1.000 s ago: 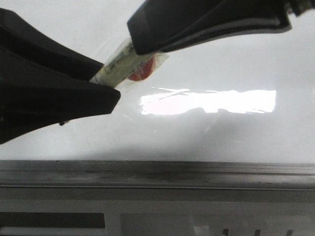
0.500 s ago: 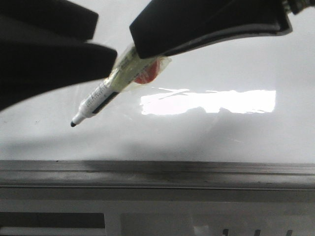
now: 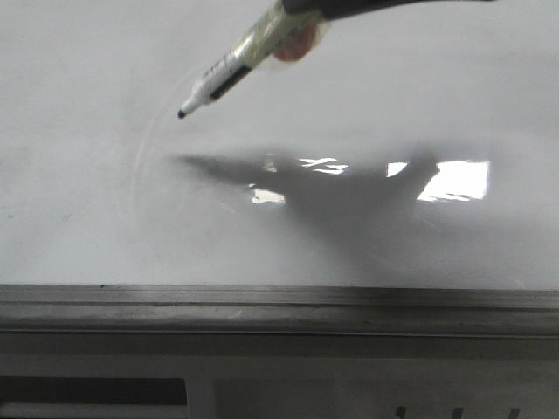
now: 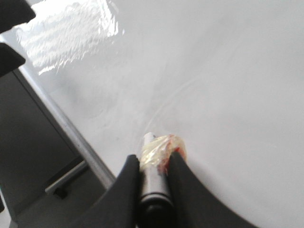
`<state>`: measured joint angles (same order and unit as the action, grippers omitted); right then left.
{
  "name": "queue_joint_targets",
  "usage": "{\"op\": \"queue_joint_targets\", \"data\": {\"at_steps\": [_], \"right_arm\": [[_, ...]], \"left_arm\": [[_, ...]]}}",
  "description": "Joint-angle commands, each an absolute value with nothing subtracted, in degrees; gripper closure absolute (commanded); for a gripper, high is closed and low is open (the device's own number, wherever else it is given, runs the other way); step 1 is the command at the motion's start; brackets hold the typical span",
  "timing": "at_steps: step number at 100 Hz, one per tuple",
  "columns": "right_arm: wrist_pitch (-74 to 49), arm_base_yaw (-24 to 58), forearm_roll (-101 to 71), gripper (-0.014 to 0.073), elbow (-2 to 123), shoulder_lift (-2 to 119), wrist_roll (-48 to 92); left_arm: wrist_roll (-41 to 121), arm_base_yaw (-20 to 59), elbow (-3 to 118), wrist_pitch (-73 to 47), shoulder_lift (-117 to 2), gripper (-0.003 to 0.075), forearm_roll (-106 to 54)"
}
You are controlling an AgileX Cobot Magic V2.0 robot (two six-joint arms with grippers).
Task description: Write number 6 on whiteboard
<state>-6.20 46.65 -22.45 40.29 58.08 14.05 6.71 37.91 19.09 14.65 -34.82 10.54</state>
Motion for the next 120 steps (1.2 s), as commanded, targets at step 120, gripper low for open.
{"op": "queue_joint_targets", "data": {"at_steps": [120], "right_arm": [[-18.7, 42.5, -23.9, 0.0656, 53.5, 68.7, 14.8]], "left_arm": [[6.2, 35.5, 21.0, 18.4, -34.6, 0.0396, 9.2]]}}
